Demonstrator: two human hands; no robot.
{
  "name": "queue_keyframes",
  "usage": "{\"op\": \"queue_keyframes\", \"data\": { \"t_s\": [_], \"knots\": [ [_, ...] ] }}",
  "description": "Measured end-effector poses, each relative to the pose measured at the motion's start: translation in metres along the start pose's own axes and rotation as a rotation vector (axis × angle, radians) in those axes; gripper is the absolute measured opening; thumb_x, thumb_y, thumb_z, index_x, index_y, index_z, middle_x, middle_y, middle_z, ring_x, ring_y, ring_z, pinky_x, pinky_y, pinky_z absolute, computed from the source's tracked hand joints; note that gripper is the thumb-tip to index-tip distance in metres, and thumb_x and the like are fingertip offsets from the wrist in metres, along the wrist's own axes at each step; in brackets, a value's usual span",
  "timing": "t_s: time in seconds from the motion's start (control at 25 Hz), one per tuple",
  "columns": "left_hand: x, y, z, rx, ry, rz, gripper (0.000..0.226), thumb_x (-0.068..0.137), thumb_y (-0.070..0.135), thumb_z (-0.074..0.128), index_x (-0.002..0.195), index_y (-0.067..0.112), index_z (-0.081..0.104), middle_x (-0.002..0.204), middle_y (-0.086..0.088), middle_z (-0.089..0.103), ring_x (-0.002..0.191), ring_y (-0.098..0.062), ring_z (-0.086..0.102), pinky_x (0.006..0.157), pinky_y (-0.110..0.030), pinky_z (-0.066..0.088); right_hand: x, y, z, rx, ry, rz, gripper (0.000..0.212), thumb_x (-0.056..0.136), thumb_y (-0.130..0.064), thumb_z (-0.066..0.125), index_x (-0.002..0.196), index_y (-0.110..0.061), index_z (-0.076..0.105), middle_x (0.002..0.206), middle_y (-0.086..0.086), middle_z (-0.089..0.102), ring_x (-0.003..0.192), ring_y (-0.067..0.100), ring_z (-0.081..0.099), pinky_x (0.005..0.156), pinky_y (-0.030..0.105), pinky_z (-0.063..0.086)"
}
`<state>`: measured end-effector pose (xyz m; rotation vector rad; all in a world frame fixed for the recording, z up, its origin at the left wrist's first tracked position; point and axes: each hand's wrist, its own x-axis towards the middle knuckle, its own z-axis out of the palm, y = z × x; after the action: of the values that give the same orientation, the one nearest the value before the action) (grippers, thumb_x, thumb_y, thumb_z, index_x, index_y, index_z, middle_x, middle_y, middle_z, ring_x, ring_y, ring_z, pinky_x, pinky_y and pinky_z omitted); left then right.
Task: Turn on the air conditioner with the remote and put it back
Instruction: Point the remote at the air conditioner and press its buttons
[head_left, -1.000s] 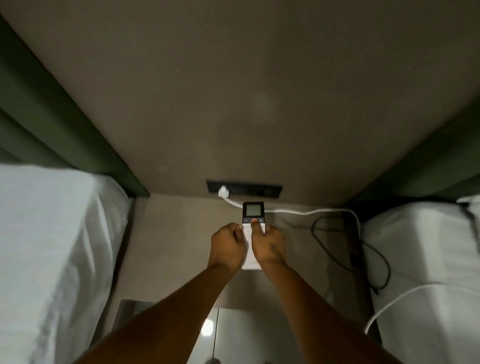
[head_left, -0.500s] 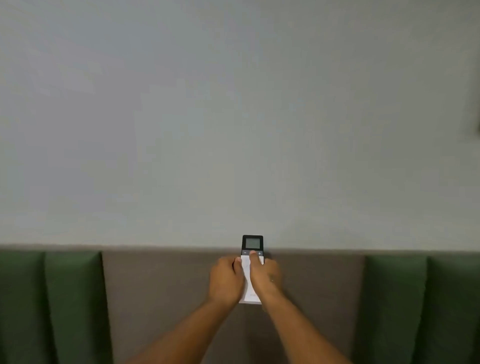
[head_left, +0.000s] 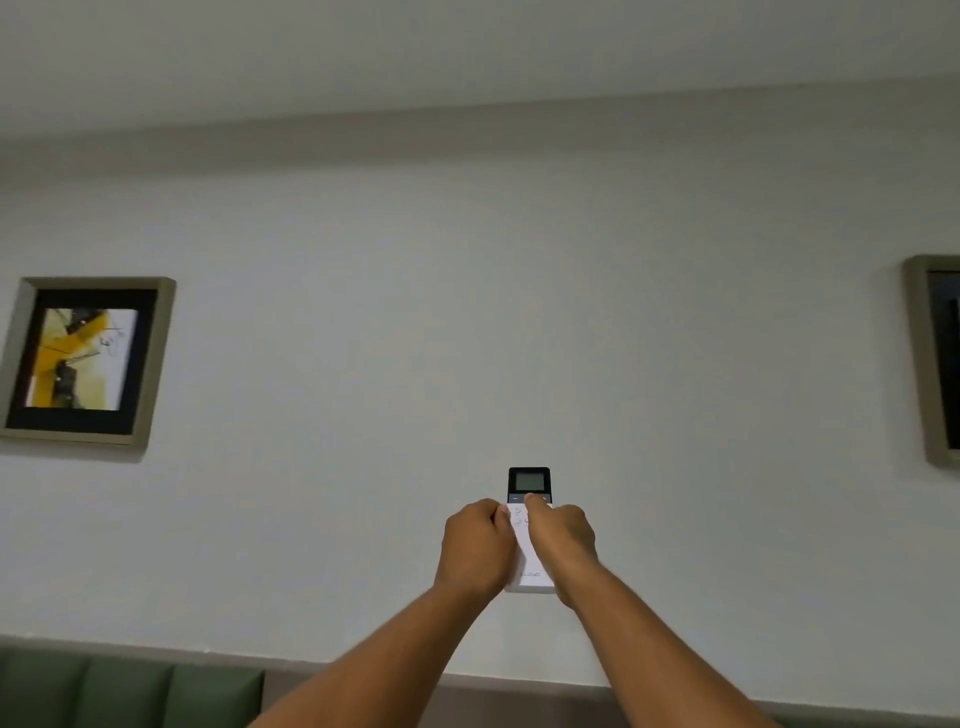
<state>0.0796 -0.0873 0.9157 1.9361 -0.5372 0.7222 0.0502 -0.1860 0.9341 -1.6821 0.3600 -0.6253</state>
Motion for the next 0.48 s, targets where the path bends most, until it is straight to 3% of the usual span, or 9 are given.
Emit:
{"op": "queue_keyframes", "data": {
  "t_s": [0.16, 0.28, 0.36, 0.48],
  "knots": [
    [-0.002, -0.003, -0.028, 0.175, -0.077, 0.046, 0.035, 0.101, 0.028, 0.038, 0.094, 0.014, 0.069, 0.088, -0.003, 0.071, 0.08, -0.019, 0.066, 0.073, -0.037, 0.056, -0.005, -0.005, 0.009, 0.025, -0.116, 0.014, 0.03, 0.09, -0.031, 0.055, 0.099, -0.006, 0.069, 0.093, 0.013, 0.074, 0.07, 0.028, 0.068, 0.051, 0.025, 0.047],
    [-0.01, -0.017, -0.075, 0.415, -0.067, 0.1, 0.038, 0.103, 0.033, 0.031, 0.123, 0.016, 0.059, 0.12, -0.007, 0.067, 0.107, -0.024, 0.063, 0.091, -0.04, 0.053, -0.024, -0.017, 0.041, 0.027, -0.228, -0.012, 0.03, 0.093, -0.034, 0.054, 0.1, -0.008, 0.068, 0.087, 0.011, 0.073, 0.065, 0.026, 0.068, 0.051, 0.025, 0.047],
    [-0.015, -0.029, -0.122, 0.638, -0.035, 0.095, 0.046, 0.105, 0.034, 0.025, 0.146, 0.017, 0.038, 0.151, -0.005, 0.045, 0.14, -0.023, 0.039, 0.109, -0.039, 0.039, -0.045, -0.03, 0.074, 0.052, -0.32, -0.032, 0.03, 0.095, -0.036, 0.052, 0.1, -0.01, 0.066, 0.084, 0.01, 0.071, 0.061, 0.023, 0.066, 0.048, 0.024, 0.044],
    [-0.035, -0.044, -0.225, 0.859, 0.064, 0.009, 0.053, 0.105, 0.037, 0.02, 0.155, 0.017, 0.017, 0.164, 0.001, 0.016, 0.151, -0.017, 0.008, 0.119, -0.036, 0.02, -0.1, -0.057, 0.14, 0.099, -0.52, -0.038, 0.031, 0.095, -0.036, 0.051, 0.103, -0.01, 0.065, 0.085, 0.009, 0.07, 0.061, 0.023, 0.065, 0.048, 0.024, 0.043]
  ]
}}
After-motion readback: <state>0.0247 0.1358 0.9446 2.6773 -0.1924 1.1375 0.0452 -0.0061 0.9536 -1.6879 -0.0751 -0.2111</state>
